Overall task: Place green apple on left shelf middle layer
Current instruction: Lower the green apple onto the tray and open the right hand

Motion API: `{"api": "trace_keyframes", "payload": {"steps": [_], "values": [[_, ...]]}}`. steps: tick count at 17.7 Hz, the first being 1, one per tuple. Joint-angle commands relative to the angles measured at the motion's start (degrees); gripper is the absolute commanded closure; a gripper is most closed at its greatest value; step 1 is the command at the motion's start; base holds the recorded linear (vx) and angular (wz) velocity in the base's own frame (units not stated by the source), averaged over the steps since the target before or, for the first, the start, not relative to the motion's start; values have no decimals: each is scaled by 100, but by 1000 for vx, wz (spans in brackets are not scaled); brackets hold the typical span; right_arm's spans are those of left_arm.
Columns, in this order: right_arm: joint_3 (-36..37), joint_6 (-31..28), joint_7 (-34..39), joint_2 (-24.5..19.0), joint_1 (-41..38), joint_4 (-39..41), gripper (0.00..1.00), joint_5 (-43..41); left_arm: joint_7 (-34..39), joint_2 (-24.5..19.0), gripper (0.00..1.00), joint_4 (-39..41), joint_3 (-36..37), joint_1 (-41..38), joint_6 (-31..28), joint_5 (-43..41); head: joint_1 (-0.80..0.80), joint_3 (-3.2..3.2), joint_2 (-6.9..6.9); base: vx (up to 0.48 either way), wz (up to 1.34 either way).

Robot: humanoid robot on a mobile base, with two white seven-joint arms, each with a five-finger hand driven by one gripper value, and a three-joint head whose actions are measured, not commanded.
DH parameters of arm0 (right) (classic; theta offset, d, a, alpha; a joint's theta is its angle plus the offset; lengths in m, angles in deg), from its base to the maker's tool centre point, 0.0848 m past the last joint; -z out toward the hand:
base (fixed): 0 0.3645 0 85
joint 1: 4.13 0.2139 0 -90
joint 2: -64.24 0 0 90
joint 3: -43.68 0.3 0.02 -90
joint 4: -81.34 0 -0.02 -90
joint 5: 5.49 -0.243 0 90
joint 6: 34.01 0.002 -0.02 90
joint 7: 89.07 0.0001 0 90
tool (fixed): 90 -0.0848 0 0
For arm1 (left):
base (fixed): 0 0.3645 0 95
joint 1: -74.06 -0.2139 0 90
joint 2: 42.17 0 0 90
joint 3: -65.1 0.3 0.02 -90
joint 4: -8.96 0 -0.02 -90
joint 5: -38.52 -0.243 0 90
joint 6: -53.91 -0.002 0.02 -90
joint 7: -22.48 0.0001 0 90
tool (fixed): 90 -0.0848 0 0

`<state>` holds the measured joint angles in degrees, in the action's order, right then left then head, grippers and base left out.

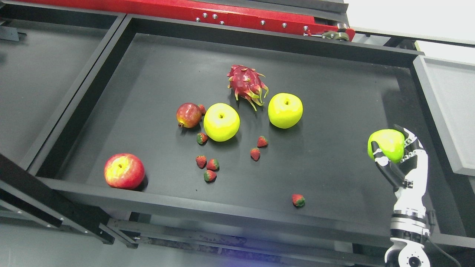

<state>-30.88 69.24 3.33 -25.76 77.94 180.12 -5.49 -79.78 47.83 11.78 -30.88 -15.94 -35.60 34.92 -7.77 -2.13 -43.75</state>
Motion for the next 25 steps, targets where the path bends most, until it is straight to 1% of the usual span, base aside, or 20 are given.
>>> {"api": "trace_keyframes", "payload": {"steps": [1,3,5,6,11,14,15,16,17,18,19,23,25], "values": [[38,-23,-3,100,63,-7,100,-79,4,-100,0,0,0,-53,4,-1,0,0,0,66,-50],[-6,-216,-3,100,203,-51,100,-62,-5,-100,0,0,0,-53,4,-1,0,0,0,66,-53],[-84,-558,41,100,545,-234,100,148,-4,-100,0,0,0,-53,4,-1,0,0,0,61,-54],[-181,-612,58,100,660,-384,100,227,4,-100,0,0,0,-53,4,-1,0,0,0,56,-8],[-725,-805,129,100,1521,-1763,100,351,-4,-100,0,0,0,-53,4,-1,0,0,0,38,-18],[-858,-850,138,100,1785,-2037,99,597,4,-100,0,0,0,-53,13,-1,0,0,0,21,0],[-858,-858,146,100,1821,-2081,97,632,4,-100,0,0,0,-53,4,-1,0,0,0,18,-1],[-850,-928,147,100,1864,-2177,87,641,4,-100,0,0,0,-53,4,-1,0,0,0,0,0],[-850,-1050,155,100,1874,-2248,61,659,-4,-100,0,0,0,-53,4,-1,0,0,0,0,0],[-841,-1078,147,100,1882,-2266,17,659,4,-100,0,0,0,-53,4,-1,0,0,0,0,0],[-858,-1087,147,100,1891,-2266,0,659,4,-100,0,0,0,-53,13,-1,0,0,0,0,0],[-876,-1052,147,100,1926,-2266,0,659,-5,-100,0,0,0,-53,13,-1,0,0,0,0,0],[-885,-912,129,100,1944,-2249,0,633,4,-100,0,0,0,-53,4,-1,0,0,0,0,0]]}}
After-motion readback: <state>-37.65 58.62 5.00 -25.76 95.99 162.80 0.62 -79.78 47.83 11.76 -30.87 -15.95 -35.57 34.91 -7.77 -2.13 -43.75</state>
